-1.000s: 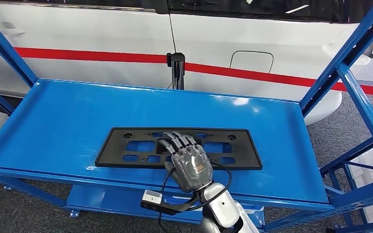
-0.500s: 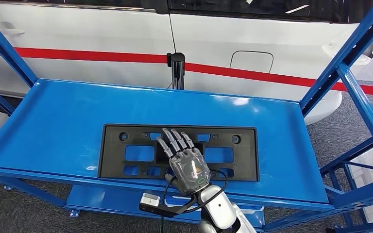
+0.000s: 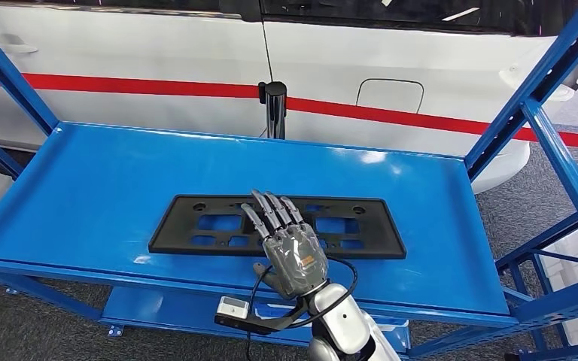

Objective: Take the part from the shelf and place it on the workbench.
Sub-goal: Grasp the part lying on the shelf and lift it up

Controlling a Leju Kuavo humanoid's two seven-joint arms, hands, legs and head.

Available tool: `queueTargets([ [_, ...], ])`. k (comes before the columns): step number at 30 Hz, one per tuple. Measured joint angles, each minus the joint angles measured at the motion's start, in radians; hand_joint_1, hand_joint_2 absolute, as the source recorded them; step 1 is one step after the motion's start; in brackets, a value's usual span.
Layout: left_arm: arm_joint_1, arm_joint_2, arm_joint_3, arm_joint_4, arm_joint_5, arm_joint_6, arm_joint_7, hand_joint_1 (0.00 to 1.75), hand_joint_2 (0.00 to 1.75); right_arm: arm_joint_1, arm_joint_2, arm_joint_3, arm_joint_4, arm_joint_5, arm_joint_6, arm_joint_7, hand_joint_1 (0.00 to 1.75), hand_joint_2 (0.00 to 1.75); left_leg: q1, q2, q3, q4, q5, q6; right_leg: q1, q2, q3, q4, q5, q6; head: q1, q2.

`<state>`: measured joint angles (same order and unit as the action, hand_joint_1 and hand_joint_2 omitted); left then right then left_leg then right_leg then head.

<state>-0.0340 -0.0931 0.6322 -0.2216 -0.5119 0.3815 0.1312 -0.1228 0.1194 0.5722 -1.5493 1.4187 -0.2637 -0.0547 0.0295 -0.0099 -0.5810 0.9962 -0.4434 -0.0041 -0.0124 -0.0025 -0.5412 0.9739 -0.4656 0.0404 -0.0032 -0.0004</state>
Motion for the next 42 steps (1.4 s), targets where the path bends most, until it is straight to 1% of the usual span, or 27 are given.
queueTargets([
  [7, 0.0, 0.0, 0.002, 0.0, -0.005, 0.0, 0.002, 0.0, 0.0, -0.002, 0.0, 0.0, -0.027, -0.01, -0.018, -0.004, 0.0, 1.75, 0.0, 0.0, 0.0, 0.0, 0.0, 0.0, 0.0, 0.0, 0.0, 0.0, 0.0, 0.0, 0.0, 0.0],
  [14, 0.0, -0.002, 0.022, 0.0, -0.019, 0.007, 0.001, 0.0, 0.0, -0.015, -0.002, 0.0, -0.124, -0.031, -0.064, -0.025, 0.0, 1.75, 0.0, 0.0, 0.0, 0.0, 0.0, 0.0, 0.0, 0.0, 0.0, 0.0, 0.0, 0.0, 0.0, 0.0],
  [19, 0.0, -0.005, 0.036, 0.0, -0.027, 0.007, -0.004, 0.0, 0.0, -0.002, -0.005, 0.003, -0.178, -0.028, -0.039, -0.046, 0.0, 1.75, 0.0, 0.0, 0.0, 0.0, 0.0, 0.0, 0.0, 0.0, 0.0, 0.0, 0.0, 0.0, 0.0, 0.0],
  [37, 0.0, -0.008, 0.07, 0.0, -0.053, 0.003, -0.007, 0.0, 0.0, 0.002, -0.005, 0.018, -0.093, -0.018, -0.012, -0.031, 0.0, 1.75, 0.0, 0.0, 0.0, 0.0, 0.0, 0.0, 0.0, 0.0, 0.0, 0.0, 0.0, 0.0, 0.0, 0.0],
  [42, 0.0, -0.009, 0.078, 0.0, -0.056, 0.003, -0.006, 0.0, 0.0, -0.008, 0.0, 0.027, -0.048, -0.018, 0.001, -0.026, 0.0, 1.75, 0.0, 0.0, 0.0, 0.0, 0.0, 0.0, 0.0, 0.0, 0.0, 0.0, 0.0, 0.0, 0.0, 0.0],
])
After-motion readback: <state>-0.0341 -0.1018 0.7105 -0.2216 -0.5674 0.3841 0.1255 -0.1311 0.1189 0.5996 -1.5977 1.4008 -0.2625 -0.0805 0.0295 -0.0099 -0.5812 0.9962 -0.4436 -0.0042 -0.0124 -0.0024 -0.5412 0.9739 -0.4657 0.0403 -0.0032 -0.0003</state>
